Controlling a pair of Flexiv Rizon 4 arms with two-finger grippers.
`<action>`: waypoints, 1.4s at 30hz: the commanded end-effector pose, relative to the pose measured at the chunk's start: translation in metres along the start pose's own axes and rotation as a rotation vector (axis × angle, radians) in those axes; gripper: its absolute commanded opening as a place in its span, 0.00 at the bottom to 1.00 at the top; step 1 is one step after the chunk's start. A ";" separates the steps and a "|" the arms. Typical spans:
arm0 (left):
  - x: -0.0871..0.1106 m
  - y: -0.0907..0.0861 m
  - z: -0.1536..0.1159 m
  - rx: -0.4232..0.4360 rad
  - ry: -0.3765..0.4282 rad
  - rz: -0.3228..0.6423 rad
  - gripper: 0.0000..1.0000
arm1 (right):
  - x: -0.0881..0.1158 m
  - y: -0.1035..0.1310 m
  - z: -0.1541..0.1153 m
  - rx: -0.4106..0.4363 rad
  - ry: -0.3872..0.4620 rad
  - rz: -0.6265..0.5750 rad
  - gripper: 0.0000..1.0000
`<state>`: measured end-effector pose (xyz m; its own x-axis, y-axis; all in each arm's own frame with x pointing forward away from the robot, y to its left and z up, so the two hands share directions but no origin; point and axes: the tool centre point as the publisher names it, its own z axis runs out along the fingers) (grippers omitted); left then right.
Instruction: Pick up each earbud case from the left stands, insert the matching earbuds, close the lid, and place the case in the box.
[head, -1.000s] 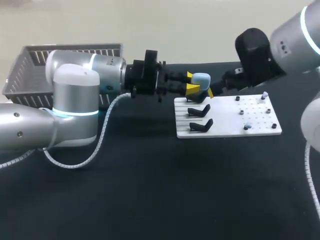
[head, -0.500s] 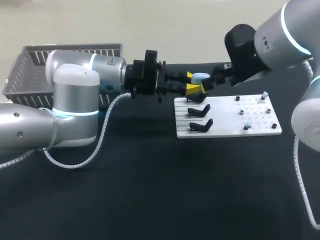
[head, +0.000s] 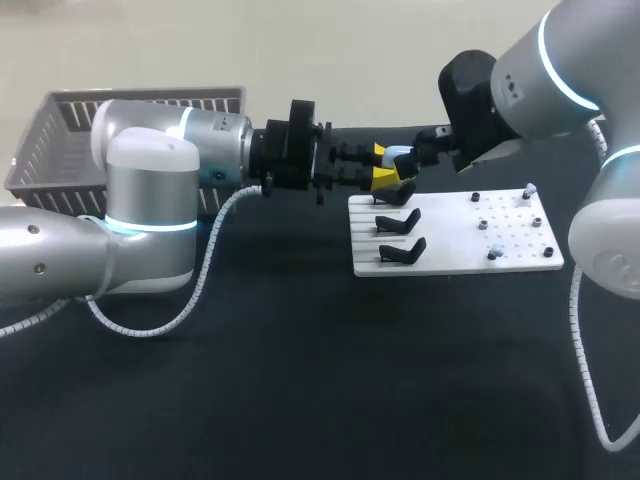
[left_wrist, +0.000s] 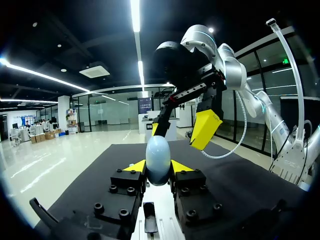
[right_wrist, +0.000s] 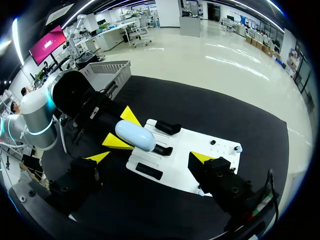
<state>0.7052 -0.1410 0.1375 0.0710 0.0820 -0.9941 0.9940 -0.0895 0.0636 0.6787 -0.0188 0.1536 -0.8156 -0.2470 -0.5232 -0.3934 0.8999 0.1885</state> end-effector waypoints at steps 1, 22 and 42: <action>0.001 0.000 0.000 -0.001 -0.002 0.001 0.00 | -0.003 -0.002 0.005 -0.010 0.005 0.002 1.00; 0.001 0.000 0.000 -0.001 -0.002 0.001 0.00 | -0.009 -0.013 0.008 0.010 -0.009 0.020 1.00; 0.001 0.000 0.000 -0.001 -0.002 0.001 0.00 | -0.029 -0.014 -0.024 0.023 -0.097 -0.015 1.00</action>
<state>0.7054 -0.1409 0.1375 0.0709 0.0817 -0.9941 0.9939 -0.0896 0.0635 0.7088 -0.0301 0.1863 -0.7738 -0.2335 -0.5889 -0.3959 0.9040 0.1617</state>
